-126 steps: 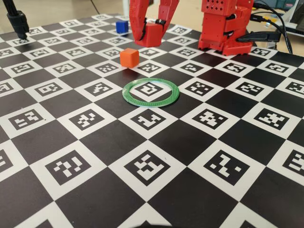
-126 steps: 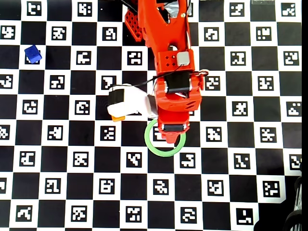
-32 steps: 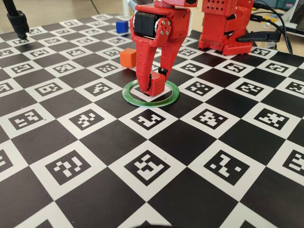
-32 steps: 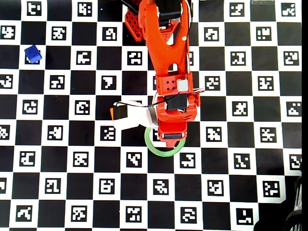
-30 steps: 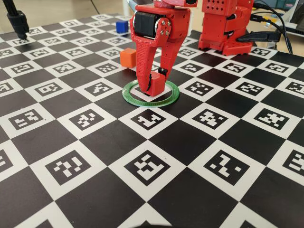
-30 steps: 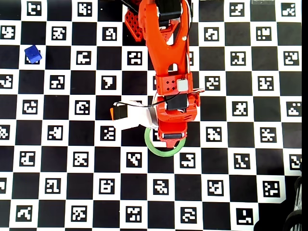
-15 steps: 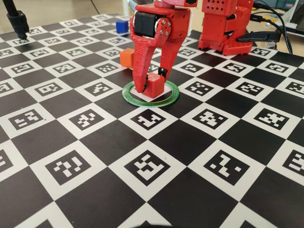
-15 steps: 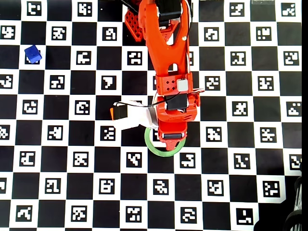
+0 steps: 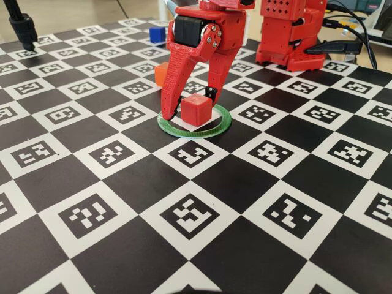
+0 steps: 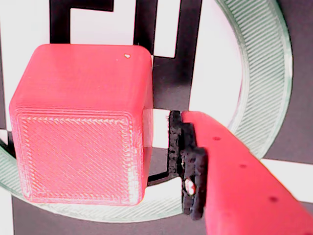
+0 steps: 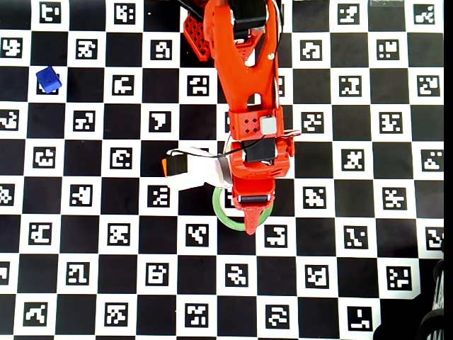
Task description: Grab the red cube then put it in the green circle then put the blue cube on top and finally the orange cube on top
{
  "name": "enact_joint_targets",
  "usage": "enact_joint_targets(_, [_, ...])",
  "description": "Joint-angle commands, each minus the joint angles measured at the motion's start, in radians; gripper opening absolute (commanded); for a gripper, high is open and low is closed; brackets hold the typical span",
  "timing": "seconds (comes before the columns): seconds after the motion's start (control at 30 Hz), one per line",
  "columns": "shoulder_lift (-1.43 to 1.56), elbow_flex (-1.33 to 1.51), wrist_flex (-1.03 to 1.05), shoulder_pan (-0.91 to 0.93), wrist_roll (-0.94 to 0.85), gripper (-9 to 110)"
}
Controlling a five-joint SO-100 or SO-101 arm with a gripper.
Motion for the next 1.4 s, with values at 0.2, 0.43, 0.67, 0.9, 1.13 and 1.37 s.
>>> enact_joint_targets(0.2, [0.021, -0.018, 0.012, -0.014, 0.000, 47])
enact_joint_targets(0.43, [0.040, -0.044, 0.043, -0.015, 0.006, 47])
enact_joint_targets(0.67, [0.089, -0.055, 0.087, -0.021, 0.009, 47])
enact_joint_targets(0.9, [0.170, -0.071, 0.153, -0.017, 0.000, 47])
enact_joint_targets(1.13, [0.255, -0.095, 0.239, -0.003, -0.017, 47])
enact_joint_targets(1.37, [0.345, -0.098, 0.327, 0.020, -0.044, 47])
